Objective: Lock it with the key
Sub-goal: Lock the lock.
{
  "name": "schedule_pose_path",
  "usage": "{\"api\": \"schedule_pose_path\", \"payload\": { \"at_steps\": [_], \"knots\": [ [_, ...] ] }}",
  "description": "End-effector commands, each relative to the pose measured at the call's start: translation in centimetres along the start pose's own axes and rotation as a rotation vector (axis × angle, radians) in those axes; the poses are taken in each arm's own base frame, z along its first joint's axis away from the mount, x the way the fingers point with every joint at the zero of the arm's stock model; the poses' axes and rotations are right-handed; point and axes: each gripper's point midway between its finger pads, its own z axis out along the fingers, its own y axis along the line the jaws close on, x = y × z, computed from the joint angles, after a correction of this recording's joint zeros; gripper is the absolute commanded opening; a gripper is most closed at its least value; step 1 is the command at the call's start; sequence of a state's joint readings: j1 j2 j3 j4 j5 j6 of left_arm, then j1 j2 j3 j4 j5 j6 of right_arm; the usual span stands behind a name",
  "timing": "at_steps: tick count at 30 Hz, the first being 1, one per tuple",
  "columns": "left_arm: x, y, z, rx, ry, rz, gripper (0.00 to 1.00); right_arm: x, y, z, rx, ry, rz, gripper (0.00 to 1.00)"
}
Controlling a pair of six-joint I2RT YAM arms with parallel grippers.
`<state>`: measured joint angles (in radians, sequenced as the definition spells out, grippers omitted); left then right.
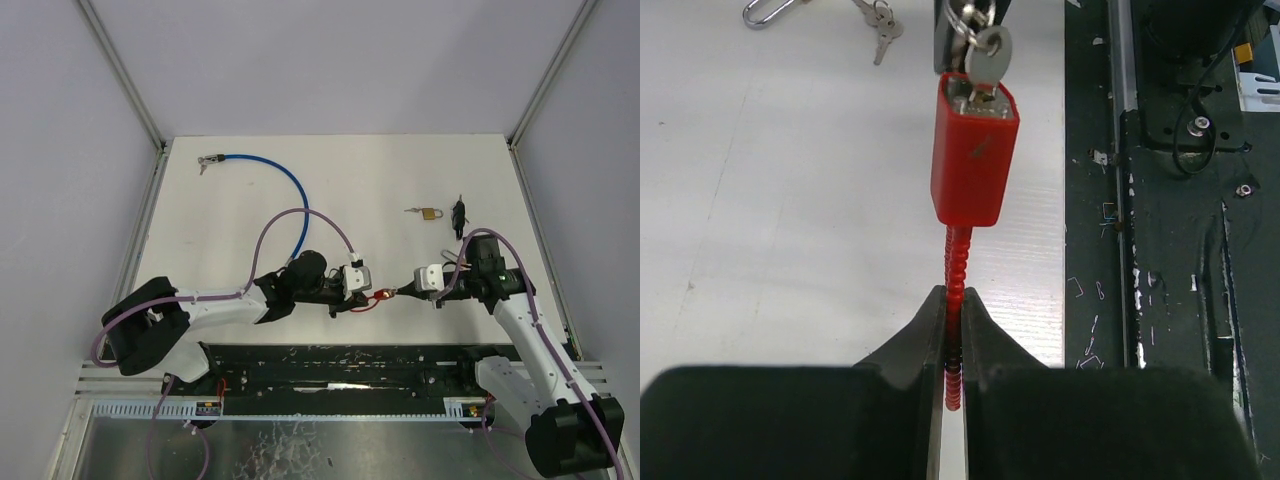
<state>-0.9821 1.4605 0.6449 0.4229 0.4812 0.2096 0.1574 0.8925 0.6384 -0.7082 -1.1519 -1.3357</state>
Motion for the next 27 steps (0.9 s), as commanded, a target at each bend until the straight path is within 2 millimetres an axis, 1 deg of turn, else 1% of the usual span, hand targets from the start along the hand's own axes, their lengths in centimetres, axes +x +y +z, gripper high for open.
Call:
{"api": "schedule_pose_path", "payload": {
  "at_steps": [1, 8, 11, 18, 23, 27],
  "knots": [
    [-2.2, 0.6, 0.2, -0.027, -0.046, 0.031, 0.00, -2.1, -0.6, -0.6, 0.016, -0.018, -0.116, 0.01],
    [-2.2, 0.3, 0.3, -0.013, -0.034, 0.025, 0.00, -1.6, -1.3, -1.0, 0.054, 0.037, -0.153, 0.01],
    [-1.9, 0.2, 0.4, -0.010, -0.018, 0.017, 0.00, -1.5, -1.5, -1.2, 0.069, 0.057, -0.175, 0.01],
    [-1.4, 1.2, 0.5, -0.064, 0.022, -0.017, 0.00, -1.6, -1.9, -1.8, 0.122, 0.088, -0.278, 0.03],
    [-0.7, 2.3, 0.4, -0.129, 0.069, -0.047, 0.00, -1.8, -1.5, -2.0, 0.152, 0.088, -0.353, 0.07],
    [-0.7, 3.2, 0.1, -0.181, 0.081, -0.040, 0.00, -1.6, -0.7, -1.9, 0.143, 0.084, -0.404, 0.16]
  ]
}}
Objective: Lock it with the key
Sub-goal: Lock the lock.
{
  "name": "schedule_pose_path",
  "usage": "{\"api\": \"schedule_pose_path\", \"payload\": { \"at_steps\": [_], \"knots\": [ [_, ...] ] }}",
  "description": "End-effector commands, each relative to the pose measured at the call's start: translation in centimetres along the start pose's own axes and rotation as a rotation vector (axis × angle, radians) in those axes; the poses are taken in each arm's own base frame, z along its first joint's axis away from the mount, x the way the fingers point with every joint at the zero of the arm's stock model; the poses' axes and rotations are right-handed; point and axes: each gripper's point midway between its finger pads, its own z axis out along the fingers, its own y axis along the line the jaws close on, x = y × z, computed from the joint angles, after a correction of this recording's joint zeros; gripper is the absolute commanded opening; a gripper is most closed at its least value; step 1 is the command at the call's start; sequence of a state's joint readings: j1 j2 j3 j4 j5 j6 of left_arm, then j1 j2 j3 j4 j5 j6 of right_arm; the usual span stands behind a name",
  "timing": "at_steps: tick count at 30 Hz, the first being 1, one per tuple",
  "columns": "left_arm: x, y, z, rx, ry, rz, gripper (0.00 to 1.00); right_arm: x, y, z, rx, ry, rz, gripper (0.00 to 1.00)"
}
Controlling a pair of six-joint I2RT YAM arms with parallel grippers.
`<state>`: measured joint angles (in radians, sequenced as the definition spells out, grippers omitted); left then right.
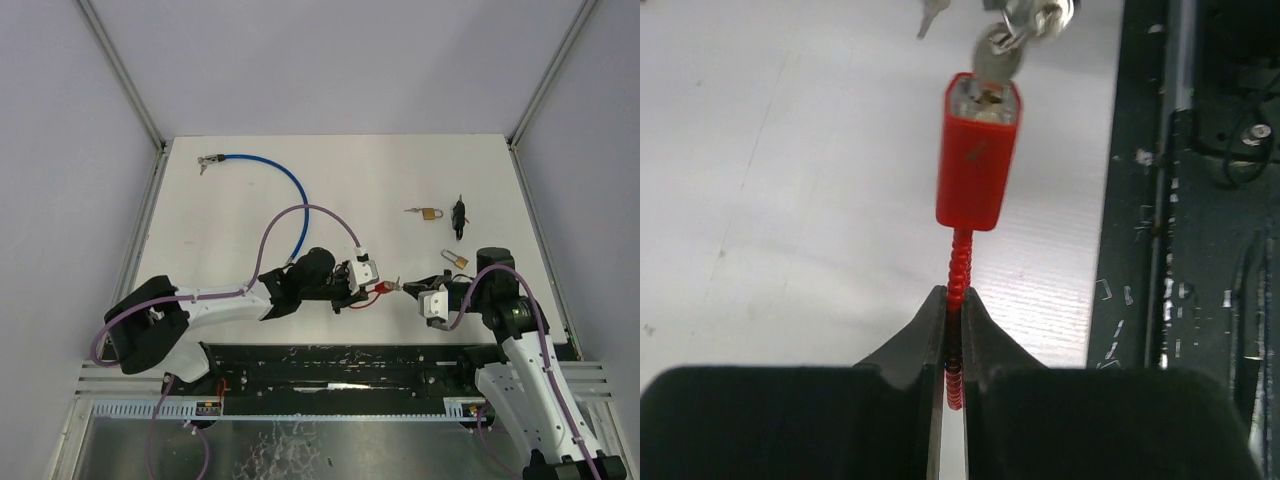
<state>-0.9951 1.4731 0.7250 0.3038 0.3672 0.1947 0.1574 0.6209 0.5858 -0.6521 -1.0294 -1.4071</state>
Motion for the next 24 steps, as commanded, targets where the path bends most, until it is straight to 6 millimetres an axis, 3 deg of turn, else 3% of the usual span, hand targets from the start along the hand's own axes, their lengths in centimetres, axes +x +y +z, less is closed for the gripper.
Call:
{"api": "schedule_pose_path", "payload": {
  "at_steps": [1, 3, 8, 17, 24],
  "knots": [
    [-0.4, 1.9, -0.1, -0.108, 0.024, -0.007, 0.00, -0.5, 0.3, 0.0, 0.002, -0.021, -0.098, 0.21],
    [-0.4, 2.8, -0.3, -0.162, 0.041, 0.003, 0.00, -0.6, 0.5, -0.1, 0.007, -0.020, -0.110, 0.29],
    [-0.6, 4.4, -1.1, -0.277, 0.067, 0.059, 0.00, -1.6, -0.3, -0.3, 0.023, -0.045, -0.006, 0.35],
    [-1.7, 4.3, -2.2, -0.397, 0.060, 0.250, 0.00, -5.1, -2.2, 0.3, -0.014, -0.239, 0.401, 0.50],
    [-1.8, 3.4, -2.5, -0.391, 0.036, 0.323, 0.00, -3.9, -4.1, 0.8, -0.010, -0.198, 0.560, 0.50]
  ]
}}
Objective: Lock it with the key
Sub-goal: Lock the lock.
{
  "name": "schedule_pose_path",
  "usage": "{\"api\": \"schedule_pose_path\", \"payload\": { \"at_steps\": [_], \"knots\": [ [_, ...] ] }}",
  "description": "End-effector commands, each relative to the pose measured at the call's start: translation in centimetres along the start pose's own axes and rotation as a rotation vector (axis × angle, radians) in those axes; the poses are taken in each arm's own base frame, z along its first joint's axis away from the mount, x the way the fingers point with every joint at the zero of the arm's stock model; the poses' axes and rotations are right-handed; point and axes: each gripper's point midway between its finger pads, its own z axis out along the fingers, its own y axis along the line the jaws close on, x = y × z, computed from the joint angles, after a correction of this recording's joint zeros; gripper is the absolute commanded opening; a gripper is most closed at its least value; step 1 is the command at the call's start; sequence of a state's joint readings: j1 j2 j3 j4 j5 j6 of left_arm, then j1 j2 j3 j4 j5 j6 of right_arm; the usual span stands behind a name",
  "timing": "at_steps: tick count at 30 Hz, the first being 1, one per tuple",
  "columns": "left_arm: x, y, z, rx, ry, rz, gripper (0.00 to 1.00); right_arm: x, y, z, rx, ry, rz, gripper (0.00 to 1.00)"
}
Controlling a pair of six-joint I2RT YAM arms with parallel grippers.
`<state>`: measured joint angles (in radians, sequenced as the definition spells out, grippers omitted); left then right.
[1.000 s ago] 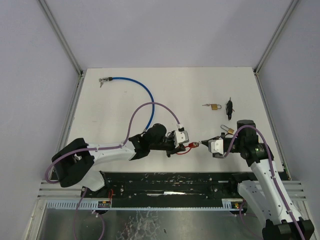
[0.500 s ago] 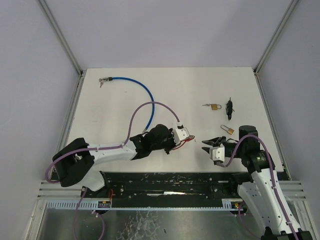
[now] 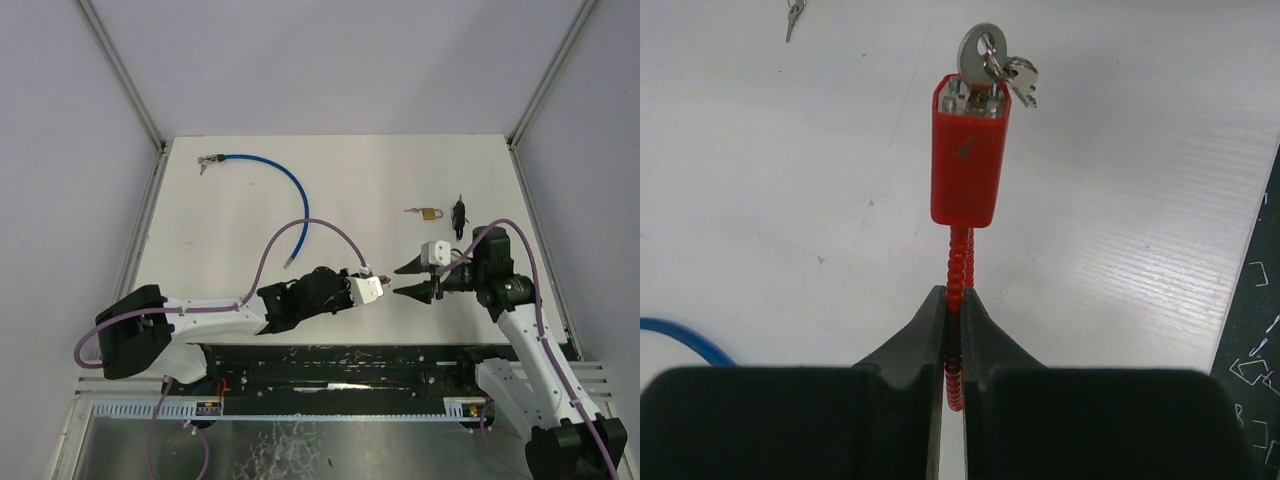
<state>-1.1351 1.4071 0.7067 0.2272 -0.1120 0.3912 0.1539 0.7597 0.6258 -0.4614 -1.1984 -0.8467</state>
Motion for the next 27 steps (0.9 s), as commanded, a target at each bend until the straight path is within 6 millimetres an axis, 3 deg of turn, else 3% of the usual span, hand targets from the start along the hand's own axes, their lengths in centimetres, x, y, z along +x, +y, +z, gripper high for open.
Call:
{"api": "schedule_pose_path", "payload": {
  "at_steps": [1, 8, 14, 27],
  "knots": [
    [-2.2, 1.3, -0.5, -0.066, -0.087, 0.055, 0.00, -2.8, -2.3, -0.1, 0.025, -0.025, 0.093, 0.49],
    [-2.3, 0.7, -0.3, -0.039, -0.102, 0.064, 0.00, -2.4, -4.0, 0.0, 0.000, 0.043, 0.197, 0.42],
    [-2.5, 0.3, 0.1, -0.021, -0.112, 0.057, 0.00, 0.6, -2.9, 0.3, 0.017, 0.082, 0.251, 0.43],
    [-2.4, -0.1, 1.0, -0.001, -0.095, 0.040, 0.00, 1.7, -1.9, 1.1, -0.017, 0.100, 0.272, 0.39]
  ]
}}
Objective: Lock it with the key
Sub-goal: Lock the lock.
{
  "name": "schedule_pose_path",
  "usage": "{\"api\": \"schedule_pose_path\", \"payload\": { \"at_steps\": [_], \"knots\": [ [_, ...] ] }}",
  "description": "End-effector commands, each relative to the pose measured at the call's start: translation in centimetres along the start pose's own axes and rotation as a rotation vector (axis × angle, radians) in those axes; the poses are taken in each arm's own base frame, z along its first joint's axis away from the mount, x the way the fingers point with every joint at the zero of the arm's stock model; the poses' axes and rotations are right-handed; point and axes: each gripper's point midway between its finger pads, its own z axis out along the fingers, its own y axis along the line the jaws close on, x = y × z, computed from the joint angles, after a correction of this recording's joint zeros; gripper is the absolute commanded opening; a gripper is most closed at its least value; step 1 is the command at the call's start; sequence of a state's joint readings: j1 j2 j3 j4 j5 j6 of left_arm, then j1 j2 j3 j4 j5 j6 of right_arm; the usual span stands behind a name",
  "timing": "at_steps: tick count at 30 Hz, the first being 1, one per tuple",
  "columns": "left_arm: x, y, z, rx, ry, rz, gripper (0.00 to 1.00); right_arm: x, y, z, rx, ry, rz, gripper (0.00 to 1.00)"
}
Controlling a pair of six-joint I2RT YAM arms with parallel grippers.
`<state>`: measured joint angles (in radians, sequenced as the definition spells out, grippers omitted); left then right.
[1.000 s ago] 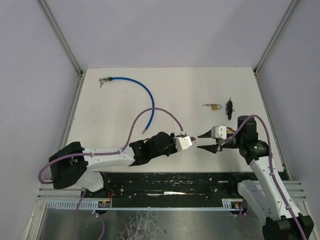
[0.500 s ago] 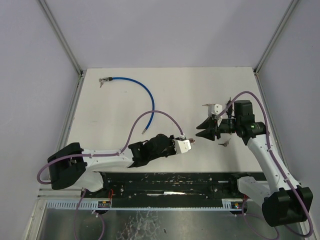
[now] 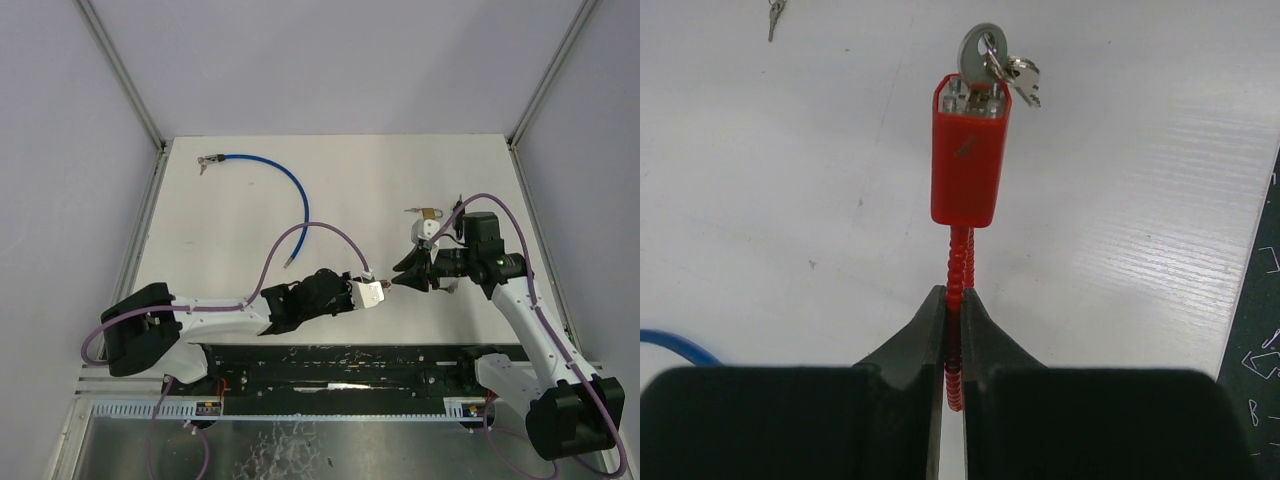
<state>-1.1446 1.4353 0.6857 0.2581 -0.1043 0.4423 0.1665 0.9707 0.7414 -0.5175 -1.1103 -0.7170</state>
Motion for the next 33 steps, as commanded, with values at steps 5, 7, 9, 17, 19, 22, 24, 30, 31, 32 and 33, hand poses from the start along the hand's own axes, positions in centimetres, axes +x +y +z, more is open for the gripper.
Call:
{"api": "schedule_pose_path", "payload": {
  "at_steps": [5, 7, 9, 17, 19, 22, 24, 30, 31, 32, 33],
  "knots": [
    [-3.5, 0.7, 0.6, -0.019, -0.106, -0.020, 0.00, 0.6, 0.4, 1.2, -0.034, 0.017, 0.031, 0.35],
    [-3.5, 0.7, 0.6, -0.019, -0.106, -0.019, 0.00, 0.8, 0.3, 1.4, -0.035, 0.028, 0.036, 0.33],
    [-3.5, 0.7, 0.6, -0.019, -0.103, -0.020, 0.00, 1.1, 0.3, 1.5, -0.033, 0.038, 0.039, 0.31],
    [-3.6, 0.7, 0.7, -0.022, -0.103, -0.029, 0.00, 1.6, 0.6, 1.9, -0.047, 0.054, 0.039, 0.28],
    [-3.5, 0.8, 0.7, -0.024, -0.096, -0.030, 0.00, 1.7, 0.7, 2.0, -0.053, 0.059, 0.039, 0.27],
    [-3.4, 0.8, 0.8, -0.026, -0.092, -0.032, 0.00, 2.0, 0.7, 2.1, -0.055, 0.069, 0.042, 0.23],
    [-3.3, 0.9, 0.9, -0.031, -0.085, -0.033, 0.00, 2.2, 0.8, 2.1, -0.058, 0.078, 0.036, 0.19],
    [-3.1, 1.1, 0.9, -0.040, -0.074, -0.036, 0.00, 2.4, 0.6, 2.0, -0.042, 0.096, -0.010, 0.13],
    [-3.0, 1.1, 0.9, -0.040, -0.071, -0.038, 0.00, 2.4, 0.6, 1.9, -0.041, 0.096, -0.018, 0.12],
    [-3.1, 1.0, 0.9, -0.039, -0.071, -0.037, 0.00, 2.5, 0.6, 1.9, -0.042, 0.098, -0.026, 0.11],
    [-3.0, 1.1, 0.9, -0.041, -0.070, -0.039, 0.00, 2.6, 0.7, 1.9, -0.044, 0.099, -0.037, 0.11]
  ]
}}
